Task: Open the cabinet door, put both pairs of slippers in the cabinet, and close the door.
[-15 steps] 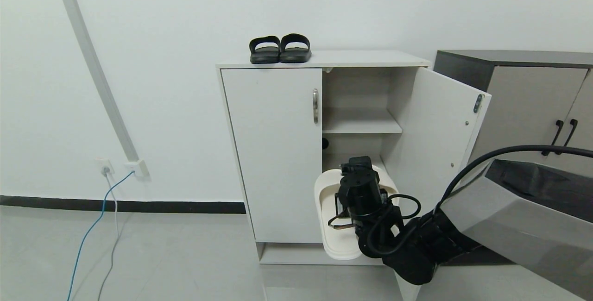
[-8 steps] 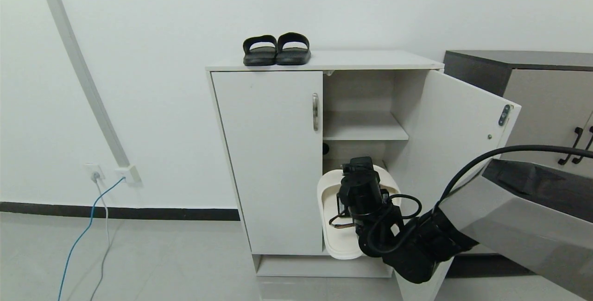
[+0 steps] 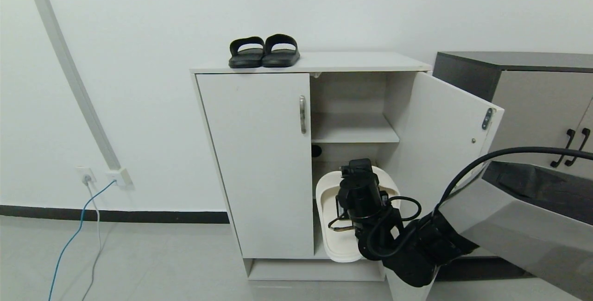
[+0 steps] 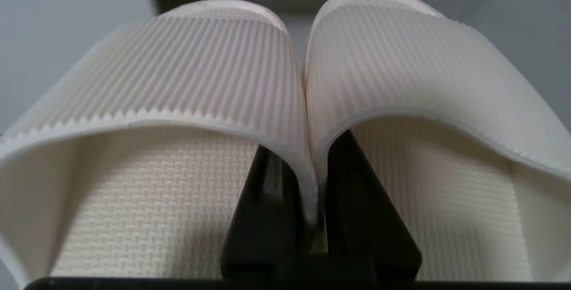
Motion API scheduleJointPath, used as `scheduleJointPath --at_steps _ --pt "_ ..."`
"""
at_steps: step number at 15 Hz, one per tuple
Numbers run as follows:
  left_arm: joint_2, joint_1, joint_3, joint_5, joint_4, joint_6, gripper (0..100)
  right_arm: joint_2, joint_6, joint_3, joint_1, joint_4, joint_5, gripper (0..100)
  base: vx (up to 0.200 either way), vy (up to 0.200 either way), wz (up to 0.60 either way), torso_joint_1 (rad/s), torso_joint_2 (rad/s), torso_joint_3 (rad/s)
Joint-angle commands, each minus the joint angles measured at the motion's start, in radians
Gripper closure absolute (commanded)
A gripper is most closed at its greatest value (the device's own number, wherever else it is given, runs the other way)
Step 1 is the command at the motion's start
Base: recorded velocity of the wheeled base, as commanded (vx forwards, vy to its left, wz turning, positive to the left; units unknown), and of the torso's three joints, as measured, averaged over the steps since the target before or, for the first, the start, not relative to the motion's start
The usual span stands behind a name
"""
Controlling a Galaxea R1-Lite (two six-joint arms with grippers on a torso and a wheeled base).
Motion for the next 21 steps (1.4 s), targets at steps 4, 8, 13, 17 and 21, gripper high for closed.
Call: scheduleJointPath --at_steps 4,8,13,17,21 --pt "0.001 0.0 0.0 0.0 0.0 -0.002 100 0.0 -0.007 0.015 0.002 0.005 -0.012 100 0.0 0.0 0.0 0.0 0.0 0.0" --pt "0.001 0.0 0.0 0.0 0.0 -0.002 100 0.0 -0.023 0.049 -0.009 0.004 -0.019 100 0.0 0.0 0.0 0.0 0.0 0.0" --pt "0.001 0.0 0.0 0.0 0.0 -0.002 100 -0.003 -0.034 0.08 -0.038 0.001 -0.034 100 0.0 0.0 0.0 0.0 0.0 0.0" --pt "0.001 0.0 0.0 0.0 0.0 -0.002 100 -0.005 -0.038 0.098 -0.058 0.004 -0.042 100 0.0 0.0 0.0 0.0 0.0 0.0" --pt "0.001 0.0 0.0 0.0 -0.002 -0.002 100 -0.006 -0.05 0.109 -0.069 0.004 -0.043 100 0.0 0.0 0.0 0.0 0.0 0.0"
